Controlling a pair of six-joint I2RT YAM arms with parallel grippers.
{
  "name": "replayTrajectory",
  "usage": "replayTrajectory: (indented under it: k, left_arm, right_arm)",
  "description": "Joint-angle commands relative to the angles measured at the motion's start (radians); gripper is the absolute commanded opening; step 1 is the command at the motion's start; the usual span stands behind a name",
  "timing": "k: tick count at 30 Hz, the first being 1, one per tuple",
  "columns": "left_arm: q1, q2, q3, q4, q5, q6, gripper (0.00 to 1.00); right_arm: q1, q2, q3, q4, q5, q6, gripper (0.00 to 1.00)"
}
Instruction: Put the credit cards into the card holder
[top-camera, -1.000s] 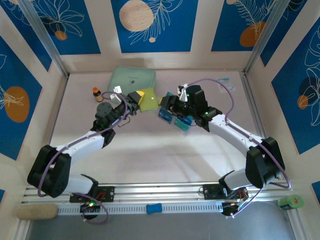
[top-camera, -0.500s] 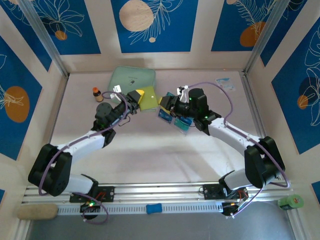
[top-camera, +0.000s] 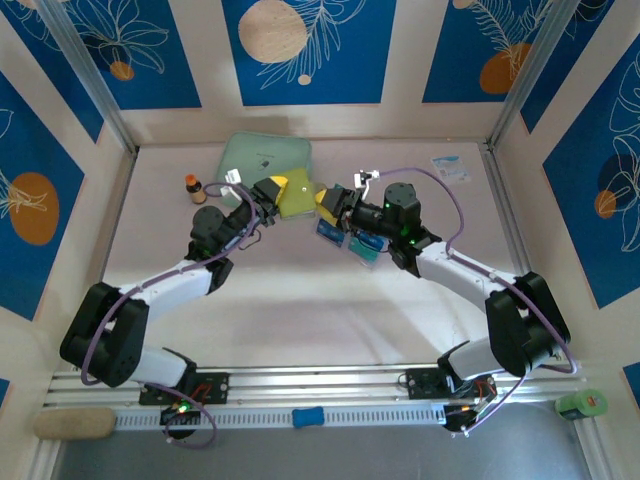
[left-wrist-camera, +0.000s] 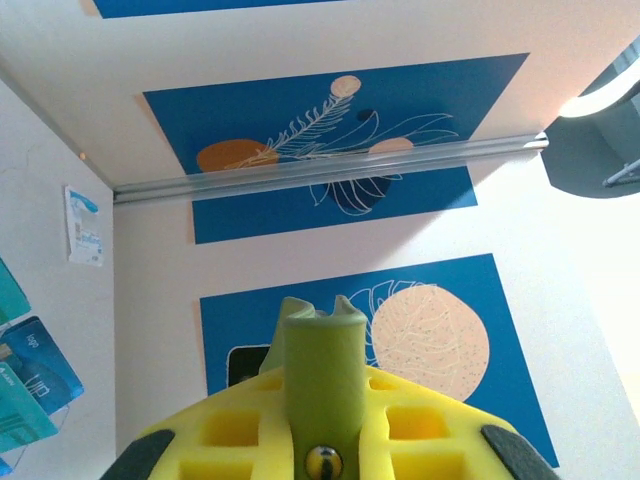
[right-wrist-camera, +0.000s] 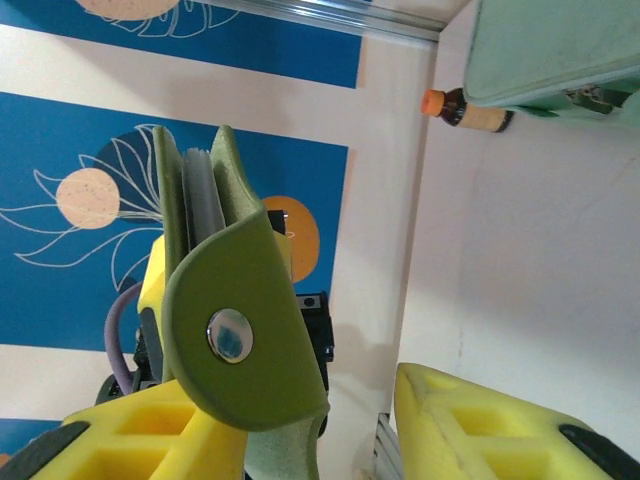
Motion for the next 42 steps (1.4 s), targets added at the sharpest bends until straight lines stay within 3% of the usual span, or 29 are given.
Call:
replayTrajectory:
  k: [1, 11, 19, 26, 32, 35, 38, 40, 42]
  left_arm:
    - [0.000, 0.007, 0.007, 0.082, -0.015, -0.014, 0.00]
    - [-0.005, 0.016, 0.017, 0.086, -0.014, -0.014, 0.00]
    - [-0.011, 0.021, 0.021, 0.086, -0.015, -0.013, 0.00]
    - [-0.017, 0.030, 0.021, 0.084, -0.013, -0.011, 0.00]
    - [-0.020, 0.033, 0.006, 0.066, -0.013, -0.003, 0.00]
    - [-0.022, 0.040, -0.003, 0.068, -0.012, -0.002, 0.00]
    - [-0.021, 0.041, -0.016, 0.064, -0.011, 0.011, 0.09]
    - [-0.020, 0.041, -0.028, 0.059, -0.010, 0.023, 0.25]
    - [-0.018, 0.041, -0.040, 0.064, -0.010, 0.031, 0.32]
  right_arm:
    - [0.005, -0.007, -0.013, 0.083, -0.023, 0.044, 0.41]
    - [0.021, 0.025, 0.005, 0.131, -0.046, 0.072, 0.35]
    - [0.027, 0.043, -0.001, 0.153, -0.056, 0.087, 0.21]
    - [0.027, 0.067, 0.002, 0.220, -0.083, 0.113, 0.25]
    - [0.026, 0.082, 0.004, 0.291, -0.114, 0.140, 0.00]
    - [0.022, 0.080, -0.002, 0.301, -0.115, 0.143, 0.00]
    - [0.018, 0.070, -0.016, 0.300, -0.110, 0.140, 0.00]
    - [0.014, 0.062, -0.028, 0.284, -0.109, 0.133, 0.00]
    - [0.011, 0.049, -0.039, 0.259, -0.106, 0.119, 0.00]
